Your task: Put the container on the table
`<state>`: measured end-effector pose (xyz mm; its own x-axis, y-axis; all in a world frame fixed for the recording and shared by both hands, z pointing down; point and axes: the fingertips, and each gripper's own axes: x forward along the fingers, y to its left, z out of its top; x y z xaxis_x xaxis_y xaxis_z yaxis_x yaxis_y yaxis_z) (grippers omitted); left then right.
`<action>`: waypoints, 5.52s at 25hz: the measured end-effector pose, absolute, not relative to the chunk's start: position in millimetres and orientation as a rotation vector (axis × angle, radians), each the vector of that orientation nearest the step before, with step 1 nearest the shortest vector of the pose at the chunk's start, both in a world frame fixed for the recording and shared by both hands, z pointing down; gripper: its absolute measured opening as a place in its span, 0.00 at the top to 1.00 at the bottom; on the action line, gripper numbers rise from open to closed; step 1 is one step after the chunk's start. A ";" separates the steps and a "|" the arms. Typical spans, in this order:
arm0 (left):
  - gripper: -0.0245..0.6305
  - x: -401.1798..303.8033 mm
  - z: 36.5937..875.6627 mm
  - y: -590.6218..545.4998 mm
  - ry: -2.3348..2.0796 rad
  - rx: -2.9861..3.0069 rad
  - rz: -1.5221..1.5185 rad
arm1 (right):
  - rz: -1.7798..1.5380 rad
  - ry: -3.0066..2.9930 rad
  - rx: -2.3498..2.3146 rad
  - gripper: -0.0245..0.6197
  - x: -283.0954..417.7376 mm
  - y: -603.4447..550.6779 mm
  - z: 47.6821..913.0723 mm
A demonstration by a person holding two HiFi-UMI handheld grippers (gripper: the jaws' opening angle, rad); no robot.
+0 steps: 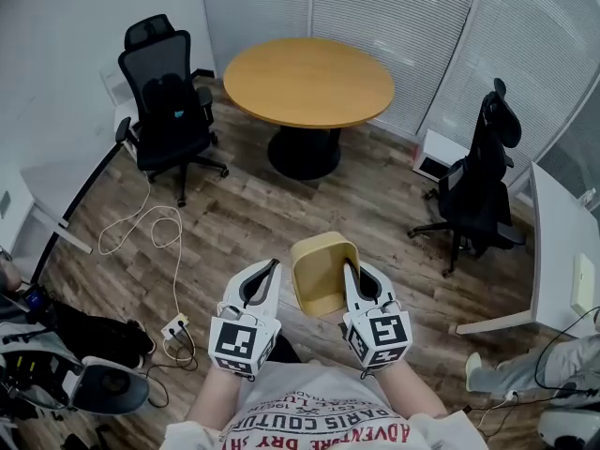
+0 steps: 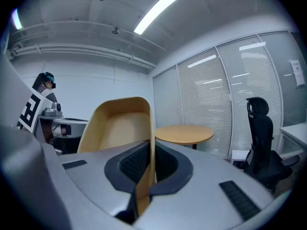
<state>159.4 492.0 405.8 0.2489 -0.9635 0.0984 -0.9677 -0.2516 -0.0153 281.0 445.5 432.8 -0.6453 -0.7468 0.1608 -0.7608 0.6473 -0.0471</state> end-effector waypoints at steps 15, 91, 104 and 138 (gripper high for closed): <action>0.94 1.7 397.8 335.0 -1.803 2.489 0.185 | 0.241 -2.597 1.357 0.95 142.8 302.3 435.8; 0.94 -214.8 535.0 -450.4 -1.299 2.533 0.324 | 0.794 -2.002 1.447 0.95 -48.4 -470.6 663.7; 0.94 -223.3 573.2 -468.5 -1.263 2.446 0.420 | 0.914 -1.781 1.451 0.95 -27.3 -488.4 732.4; 0.94 -196.8 437.6 -452.5 -1.513 2.542 0.272 | 0.589 -2.408 1.579 0.95 -25.0 -479.4 497.0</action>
<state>-196.8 -452.5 437.6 0.4683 -0.8497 0.2422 -0.8809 -0.4703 0.0532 -25.0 -479.4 497.0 -0.4082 -0.8311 0.3778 -0.9116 0.3491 -0.2169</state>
